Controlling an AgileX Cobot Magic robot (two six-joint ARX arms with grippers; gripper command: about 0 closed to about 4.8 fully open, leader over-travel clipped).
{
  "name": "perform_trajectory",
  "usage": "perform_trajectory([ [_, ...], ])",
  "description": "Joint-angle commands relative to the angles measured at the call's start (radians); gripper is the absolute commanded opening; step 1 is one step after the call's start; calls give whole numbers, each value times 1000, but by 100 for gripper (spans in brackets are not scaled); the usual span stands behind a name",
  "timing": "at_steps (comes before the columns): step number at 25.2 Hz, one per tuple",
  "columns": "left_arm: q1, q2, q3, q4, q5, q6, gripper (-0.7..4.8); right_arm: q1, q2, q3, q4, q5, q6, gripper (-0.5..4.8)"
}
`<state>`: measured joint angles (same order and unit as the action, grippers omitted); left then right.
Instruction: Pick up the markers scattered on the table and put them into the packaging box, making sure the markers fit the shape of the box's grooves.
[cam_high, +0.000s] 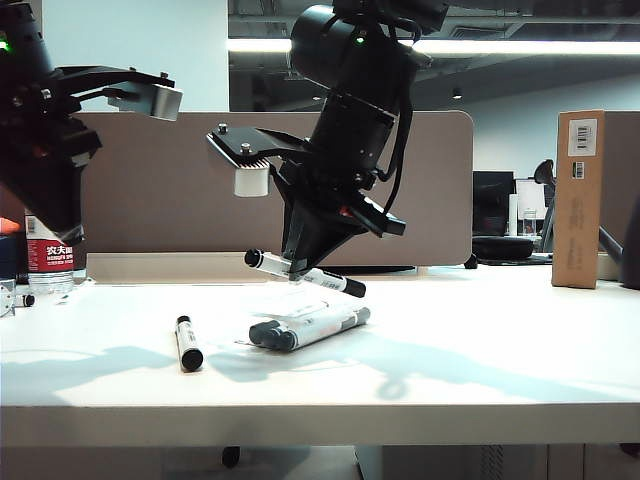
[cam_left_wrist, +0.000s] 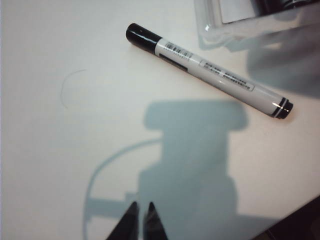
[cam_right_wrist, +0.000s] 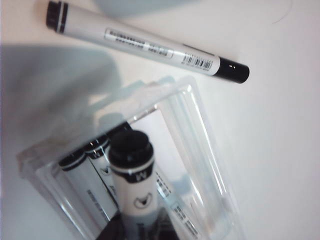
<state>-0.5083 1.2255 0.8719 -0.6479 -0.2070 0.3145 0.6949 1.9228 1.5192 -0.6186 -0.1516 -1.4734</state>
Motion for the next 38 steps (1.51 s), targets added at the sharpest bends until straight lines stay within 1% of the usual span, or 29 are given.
perform_trajectory([
  [1, -1, -5, 5, -6, -26, 0, 22, 11, -4, 6, 3, -37, 38, 111],
  [2, -1, -5, 5, -8, -32, 0, 22, 13, -4, 6, 3, -37, 38, 125],
  [5, -1, -5, 5, -9, -43, 0, 22, 15, -4, 6, 14, -34, 40, 130],
  [8, -1, -5, 6, -9, -43, 0, 22, 16, -4, 6, 41, -19, 63, 181],
  [17, -1, -5, 5, -12, -42, 0, 22, 15, -4, 6, 132, 85, 64, 181],
  [20, -1, -5, 5, -11, -42, 0, 22, 13, -8, 6, 170, 160, 72, 181],
  [23, -1, -5, 5, -11, -42, 0, 22, 8, -24, 6, 220, 241, 148, 181],
  [24, -1, -5, 5, -9, -42, 0, 22, 4, -34, 6, 235, 250, 190, 181],
  [27, -1, -5, 5, -1, -40, 0, 22, -17, -76, 6, 292, 290, 397, 180],
  [29, -1, -5, 5, 13, -39, -2, 22, -31, -114, 6, 323, 355, 624, 181],
  [30, -1, -5, 5, 21, -39, -7, 22, -37, -132, 6, 332, 405, 745, 181],
  [31, -1, -5, 5, 42, -21, -24, 22, -50, -174, 6, 322, 506, 978, 181],
  [32, -1, -3, 5, 69, 14, -55, 23, -66, -225, 6, 249, 572, 1194, 184],
  [33, -1, -3, 5, 85, 37, -78, 27, -72, -246, 6, 208, 573, 1270, 186],
  [34, -1, 1, 5, 112, 54, -121, 35, -88, -292, 5, 113, 547, 1401, 201],
  [35, 0, 4, 5, 127, 53, -172, 65, -94, -311, 4, 74, 529, 1452, 227],
  [36, 0, 11, 5, 151, 51, -267, 152, -106, -348, 3, -3, 511, 1532, 292],
  [37, 0, 16, 5, 161, 51, -319, 193, -108, -364, 2, -34, 506, 1549, 321],
  [38, 0, 21, 5, 165, 51, -346, 212, -108, -378, 0, -54, 504, 1557, 344],
])
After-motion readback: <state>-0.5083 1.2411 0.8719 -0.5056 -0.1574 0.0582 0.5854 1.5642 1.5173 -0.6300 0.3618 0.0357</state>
